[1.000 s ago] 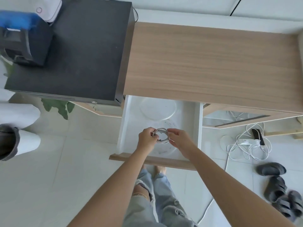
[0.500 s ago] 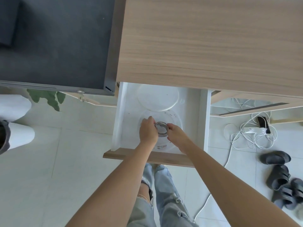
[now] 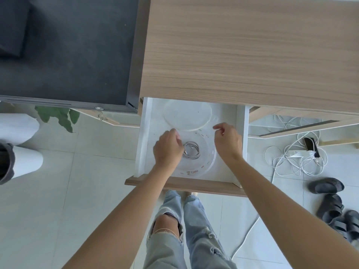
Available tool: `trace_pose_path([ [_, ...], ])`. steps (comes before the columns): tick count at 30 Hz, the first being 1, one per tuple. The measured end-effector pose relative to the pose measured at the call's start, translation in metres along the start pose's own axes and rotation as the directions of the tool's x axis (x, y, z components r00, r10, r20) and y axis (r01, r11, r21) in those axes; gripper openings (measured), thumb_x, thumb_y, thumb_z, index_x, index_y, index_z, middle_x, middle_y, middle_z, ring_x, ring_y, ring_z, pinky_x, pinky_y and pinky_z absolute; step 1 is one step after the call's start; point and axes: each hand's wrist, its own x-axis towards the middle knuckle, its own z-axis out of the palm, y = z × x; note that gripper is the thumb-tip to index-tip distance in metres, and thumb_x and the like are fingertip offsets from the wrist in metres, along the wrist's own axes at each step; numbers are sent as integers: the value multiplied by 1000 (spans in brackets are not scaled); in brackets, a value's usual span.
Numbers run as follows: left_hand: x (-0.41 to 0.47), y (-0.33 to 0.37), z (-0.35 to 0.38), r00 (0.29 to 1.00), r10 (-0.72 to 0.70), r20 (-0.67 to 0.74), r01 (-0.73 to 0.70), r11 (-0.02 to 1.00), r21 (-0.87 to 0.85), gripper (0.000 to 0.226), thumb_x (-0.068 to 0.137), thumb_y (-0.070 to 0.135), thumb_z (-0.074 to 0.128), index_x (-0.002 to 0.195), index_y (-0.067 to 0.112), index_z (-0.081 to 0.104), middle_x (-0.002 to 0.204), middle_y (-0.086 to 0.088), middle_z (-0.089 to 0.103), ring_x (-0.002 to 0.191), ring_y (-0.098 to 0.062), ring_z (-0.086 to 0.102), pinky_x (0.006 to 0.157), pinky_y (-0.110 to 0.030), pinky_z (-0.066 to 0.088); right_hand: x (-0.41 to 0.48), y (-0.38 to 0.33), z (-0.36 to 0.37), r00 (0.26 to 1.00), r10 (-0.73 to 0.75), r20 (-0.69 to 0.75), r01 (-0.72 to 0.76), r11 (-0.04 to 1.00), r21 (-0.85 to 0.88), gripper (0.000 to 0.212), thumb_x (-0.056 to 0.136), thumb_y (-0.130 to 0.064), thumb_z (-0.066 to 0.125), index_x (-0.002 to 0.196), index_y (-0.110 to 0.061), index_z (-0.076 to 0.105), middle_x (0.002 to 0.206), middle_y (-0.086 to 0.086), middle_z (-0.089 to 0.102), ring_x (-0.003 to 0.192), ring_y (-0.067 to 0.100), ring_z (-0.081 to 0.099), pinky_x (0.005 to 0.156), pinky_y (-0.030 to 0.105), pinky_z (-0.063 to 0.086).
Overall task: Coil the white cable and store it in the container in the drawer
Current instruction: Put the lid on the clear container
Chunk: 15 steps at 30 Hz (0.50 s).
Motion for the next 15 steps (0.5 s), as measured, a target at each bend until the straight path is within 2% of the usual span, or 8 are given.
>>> trace_pose_path([
  [2,15,-3,-15,992,-51,-116,45,998,-47,11,96,17,52,99,13,62,100,-3,65,85,-25,61,66,-33,39,22,-1,-5,999,16,30,-16,1000,14,34,98,-19,43,127,-23,60,124,14,59,93,22,52,80,29,38],
  [4,34,-7,-22,986,-111,-125,101,991,-89,22,98,23,52,116,13,60,119,-8,60,106,-29,59,75,-36,43,43,-2,-5,989,61,137,-64,998,16,41,101,-32,49,142,-29,50,130,15,58,111,28,54,86,29,38],
  [6,56,-12,-22,988,-155,-8,153,981,-122,41,102,28,50,140,12,49,142,-15,47,131,-34,46,96,-41,43,59,-4,-3,974,88,209,-97,995,34,49,99,-39,54,147,-33,45,129,12,62,123,29,54,97,33,43],
  [8,75,-16,-22,976,-173,134,200,952,-229,55,105,30,49,155,11,34,155,-19,36,142,-35,38,110,-40,35,71,-5,1,966,101,238,-129,986,106,51,97,-39,60,146,-35,47,119,9,64,117,26,56,104,38,46],
  [11,94,-20,-22,950,-189,247,271,893,-359,62,103,27,56,158,13,32,152,-16,46,138,-30,47,109,-36,40,80,-6,9,956,78,282,-129,977,168,52,94,-32,66,144,-29,52,105,2,59,104,24,57,97,35,51],
  [13,97,-21,-24,948,-208,241,292,869,-399,62,98,18,62,154,12,38,142,-14,55,128,-29,55,102,-36,46,81,-8,13,964,37,262,-78,986,148,49,94,-26,67,142,-25,55,91,-4,56,95,20,54,83,29,46],
  [15,93,-22,-28,937,-209,279,315,851,-421,65,95,14,66,154,10,37,139,-14,55,123,-31,58,101,-39,49,76,-9,9,977,3,214,-28,993,115,48,94,-24,67,140,-26,56,80,-8,55,94,18,56,78,26,42],
])
